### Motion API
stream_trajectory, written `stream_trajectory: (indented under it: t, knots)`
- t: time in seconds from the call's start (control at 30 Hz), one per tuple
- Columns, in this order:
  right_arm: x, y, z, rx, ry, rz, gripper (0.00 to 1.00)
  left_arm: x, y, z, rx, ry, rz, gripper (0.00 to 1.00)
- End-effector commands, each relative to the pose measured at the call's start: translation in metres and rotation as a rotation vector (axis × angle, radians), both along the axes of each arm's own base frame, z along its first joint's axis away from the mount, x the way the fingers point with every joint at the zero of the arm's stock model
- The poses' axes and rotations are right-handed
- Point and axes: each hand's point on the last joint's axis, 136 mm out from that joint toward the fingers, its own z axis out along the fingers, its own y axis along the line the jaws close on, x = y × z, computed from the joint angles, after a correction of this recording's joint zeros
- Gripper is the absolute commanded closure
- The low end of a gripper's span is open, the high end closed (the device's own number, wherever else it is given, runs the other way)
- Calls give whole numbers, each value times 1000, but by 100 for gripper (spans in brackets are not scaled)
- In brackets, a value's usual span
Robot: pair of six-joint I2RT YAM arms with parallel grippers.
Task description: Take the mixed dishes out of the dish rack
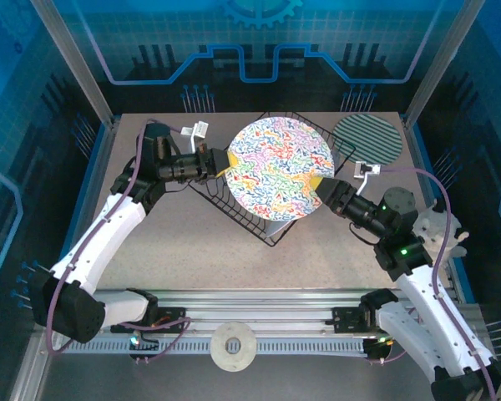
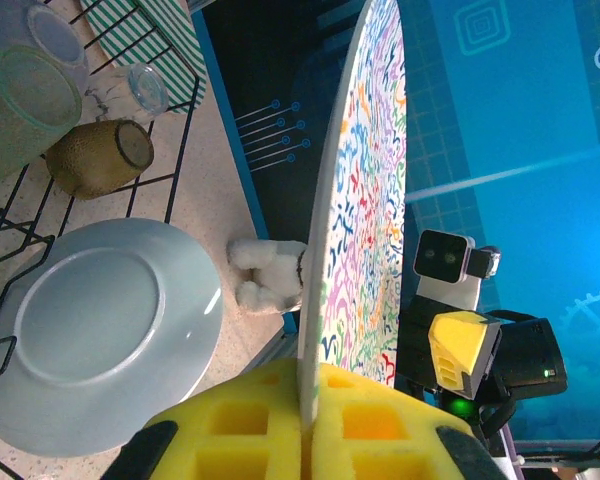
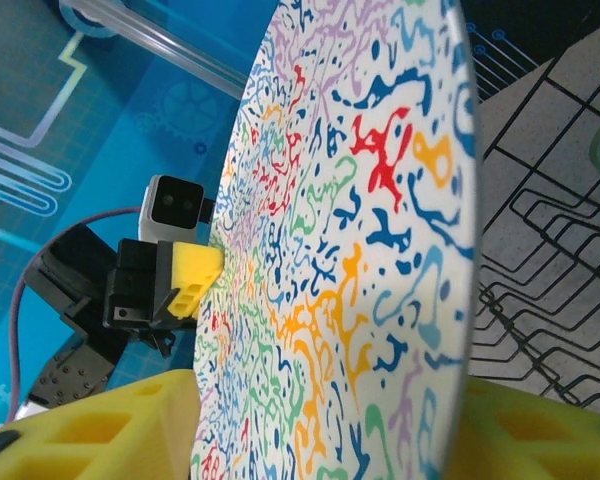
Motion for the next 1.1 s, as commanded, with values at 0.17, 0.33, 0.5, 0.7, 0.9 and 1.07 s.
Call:
stream_trajectory:
  t: [0.17, 0.33, 0.5, 0.7, 0.9, 1.07]
  knots:
    - [-2, -1, 12, 36, -12, -18, 57, -6, 1, 7, -2, -61, -18, 100]
    - [-1, -3, 8, 60, -4, -38, 68, -5, 1, 7, 3, -66, -12, 100]
    - [-1, -5, 7, 55, -1, -54, 81, -4, 1, 5, 4, -66, -11, 100]
    - [2, -8, 5, 49, 5, -79, 100, -4, 0, 5, 2, -68, -18, 100]
    - [5, -16, 16, 39, -50, -130, 100, -11, 1, 17, -18, -120, -23, 2]
    - [15, -42, 29, 17, -77, -238, 100, -24, 5, 33, -41, -202, -25, 1]
